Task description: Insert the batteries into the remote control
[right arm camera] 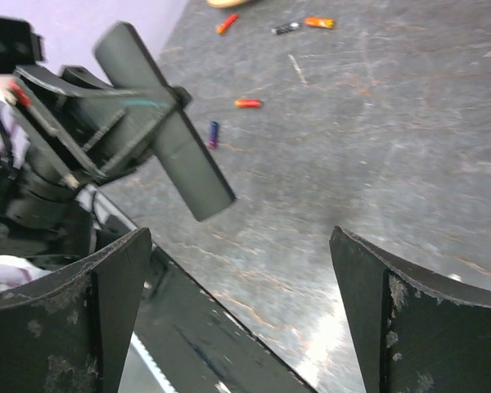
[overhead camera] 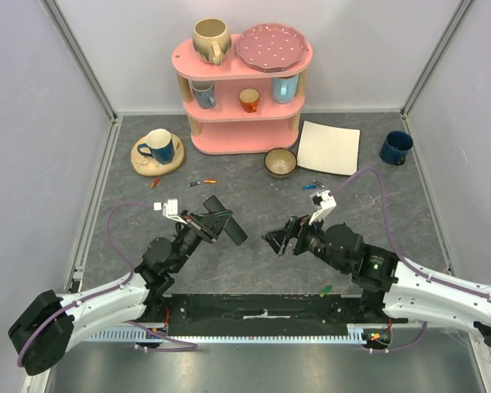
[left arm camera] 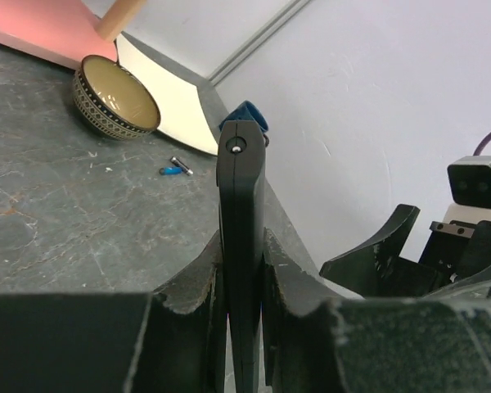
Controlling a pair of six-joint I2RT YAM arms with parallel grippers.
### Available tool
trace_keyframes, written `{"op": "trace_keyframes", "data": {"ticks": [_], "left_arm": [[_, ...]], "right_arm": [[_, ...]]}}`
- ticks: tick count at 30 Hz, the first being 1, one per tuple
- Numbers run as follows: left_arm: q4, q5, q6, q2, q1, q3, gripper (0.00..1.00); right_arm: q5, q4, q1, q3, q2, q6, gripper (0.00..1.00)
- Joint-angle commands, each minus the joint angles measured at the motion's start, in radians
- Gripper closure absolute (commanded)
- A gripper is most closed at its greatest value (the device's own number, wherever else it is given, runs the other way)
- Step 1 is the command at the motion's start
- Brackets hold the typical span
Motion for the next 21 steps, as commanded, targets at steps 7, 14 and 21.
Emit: {"op": "trace_keyframes", "data": {"ticks": [7,14,21], "left_arm": [[0.208,-0.030,0.072,-0.012,0.004,0.030,0.98],[0.224,-0.018,0.115,-0.019,0.004,0.035,0.98],[0.199,0.002,0.115,0.000,0.002,0.058,0.98]], "right_arm": [[-0.335,0.577,-0.159,-0.085,0.196,0.262,0.04],[-0.441,0.709,-0.190,-0.071,0.333,0.285,0.07],[-0.516,0.775,-0.193,-0.043,0.411,0.242,0.11]]}}
